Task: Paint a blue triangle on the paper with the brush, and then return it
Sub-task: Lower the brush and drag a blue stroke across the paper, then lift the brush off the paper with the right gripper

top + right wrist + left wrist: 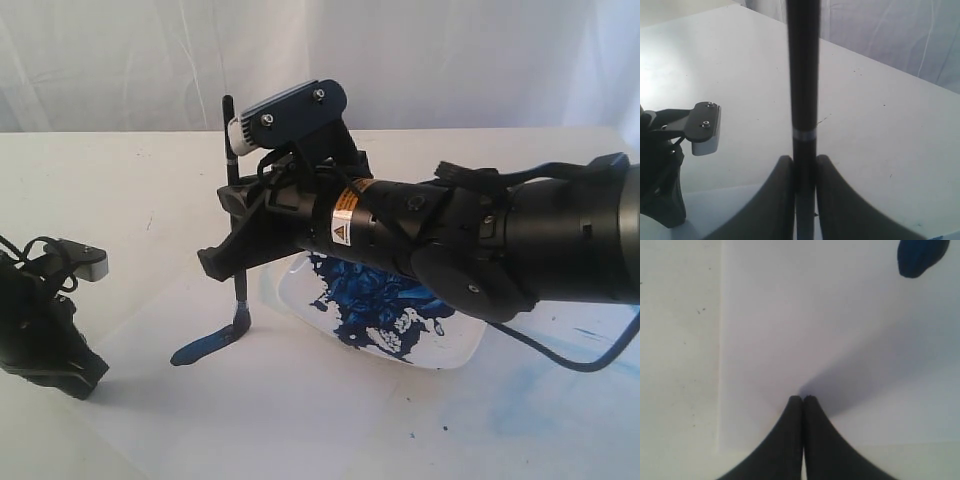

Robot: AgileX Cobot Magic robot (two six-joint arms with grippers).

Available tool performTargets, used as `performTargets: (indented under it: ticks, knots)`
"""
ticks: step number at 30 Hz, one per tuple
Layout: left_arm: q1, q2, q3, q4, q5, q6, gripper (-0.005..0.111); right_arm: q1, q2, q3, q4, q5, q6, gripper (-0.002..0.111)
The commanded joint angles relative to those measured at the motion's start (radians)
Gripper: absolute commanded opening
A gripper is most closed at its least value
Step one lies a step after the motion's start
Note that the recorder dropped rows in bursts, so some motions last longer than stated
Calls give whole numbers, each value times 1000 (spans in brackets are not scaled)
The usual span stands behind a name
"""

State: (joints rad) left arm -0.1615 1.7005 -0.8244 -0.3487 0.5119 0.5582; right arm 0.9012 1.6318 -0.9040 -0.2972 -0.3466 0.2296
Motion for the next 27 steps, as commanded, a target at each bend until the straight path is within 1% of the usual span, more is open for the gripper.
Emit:
performTargets:
  ticks: [1,14,18,22,27]
  knots:
    - [-1,1,-2,-2,25,0,0,-6,-6,-2,-8,37,-35,0]
    - [-1,1,-2,-2,25,0,0,-6,-77,-2,-8,15,-46,0]
    - [-1,1,-2,-2,25,0,0,-6,-125,-2,6,-27,-43,0]
    - [-1,1,-2,-2,25,0,0,-2,-184,-2,20,-11,-40,0]
    - [-1,1,-2,-2,25,0,0,32,-220,-2,24,32,101,0]
